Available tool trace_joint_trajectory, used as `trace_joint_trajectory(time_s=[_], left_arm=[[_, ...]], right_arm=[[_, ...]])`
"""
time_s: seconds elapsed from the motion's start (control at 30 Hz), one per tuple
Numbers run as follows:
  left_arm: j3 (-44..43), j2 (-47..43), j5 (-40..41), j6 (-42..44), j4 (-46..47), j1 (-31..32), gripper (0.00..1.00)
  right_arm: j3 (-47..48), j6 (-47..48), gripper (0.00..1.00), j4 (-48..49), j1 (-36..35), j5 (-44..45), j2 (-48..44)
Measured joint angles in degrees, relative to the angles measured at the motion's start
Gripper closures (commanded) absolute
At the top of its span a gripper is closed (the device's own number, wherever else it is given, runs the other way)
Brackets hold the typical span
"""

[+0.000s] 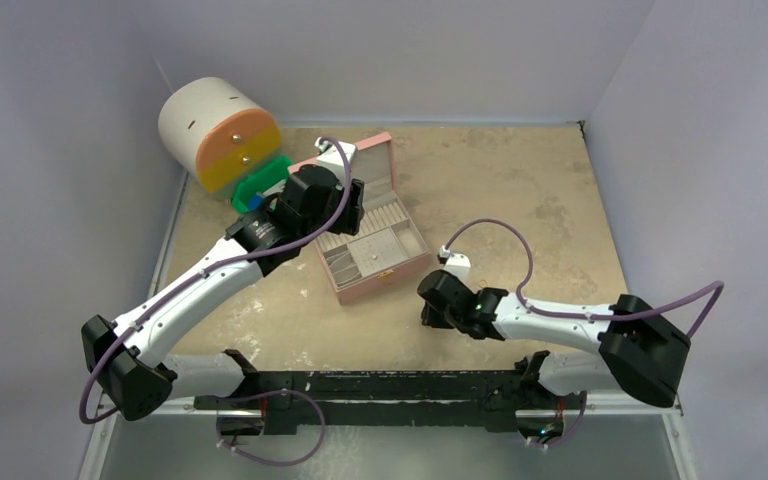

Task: Organize the mixed jewelry

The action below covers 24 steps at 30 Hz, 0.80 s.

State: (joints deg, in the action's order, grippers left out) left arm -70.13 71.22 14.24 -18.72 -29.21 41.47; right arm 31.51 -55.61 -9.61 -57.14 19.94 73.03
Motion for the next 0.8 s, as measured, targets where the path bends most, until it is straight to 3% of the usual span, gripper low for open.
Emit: trace_joint_trajectory(time_s=[0.8], left_arm=[[0.52,-0.7,0.17,-0.26,0.13,0.0,0.5]], right_arm=[[3.1,-9.03,0.82,-7.67,-3.61,3.63,1.36]])
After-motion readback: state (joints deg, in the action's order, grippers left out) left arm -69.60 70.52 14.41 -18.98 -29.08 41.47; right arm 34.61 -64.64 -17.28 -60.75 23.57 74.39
